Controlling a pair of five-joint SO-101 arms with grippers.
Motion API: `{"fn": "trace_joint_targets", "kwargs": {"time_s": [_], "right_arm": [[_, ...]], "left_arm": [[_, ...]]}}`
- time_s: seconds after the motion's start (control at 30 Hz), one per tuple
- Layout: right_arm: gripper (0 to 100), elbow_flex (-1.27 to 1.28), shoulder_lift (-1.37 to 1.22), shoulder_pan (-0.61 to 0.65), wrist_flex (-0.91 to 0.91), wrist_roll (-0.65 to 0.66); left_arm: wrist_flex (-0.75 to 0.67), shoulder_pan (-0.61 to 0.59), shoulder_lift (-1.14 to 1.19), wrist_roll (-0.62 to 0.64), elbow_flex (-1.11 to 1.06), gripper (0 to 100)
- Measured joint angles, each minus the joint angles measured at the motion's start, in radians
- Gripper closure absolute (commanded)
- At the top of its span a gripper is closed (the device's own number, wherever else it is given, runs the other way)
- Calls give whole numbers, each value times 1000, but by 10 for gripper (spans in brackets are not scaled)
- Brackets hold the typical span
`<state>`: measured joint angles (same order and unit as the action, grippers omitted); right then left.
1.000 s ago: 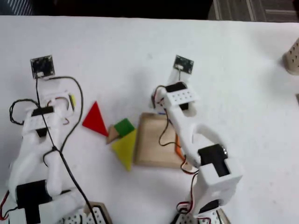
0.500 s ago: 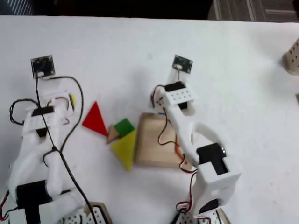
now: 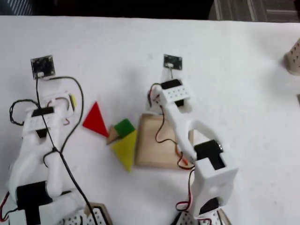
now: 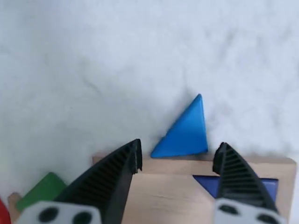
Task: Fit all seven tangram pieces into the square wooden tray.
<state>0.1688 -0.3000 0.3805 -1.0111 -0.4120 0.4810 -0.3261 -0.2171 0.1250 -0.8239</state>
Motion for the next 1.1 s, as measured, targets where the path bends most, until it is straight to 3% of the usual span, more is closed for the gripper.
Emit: {"fn": "trace_joint_targets", "kwargs": {"time_s": [0.3,0.77,0.97,1.1], "right_arm": [[755,-38,-83,-40,32,-106],[755,-244,-218,-40,-107,-112],[755,-377,-316,-28,-186,32],[755,-471,-359,-28,-288,60]], "left_arm": [[0,0,0,0,0,862],[0,0,0,0,0,862],[0,0,0,0,0,862],[0,0,0,0,0,862]]}}
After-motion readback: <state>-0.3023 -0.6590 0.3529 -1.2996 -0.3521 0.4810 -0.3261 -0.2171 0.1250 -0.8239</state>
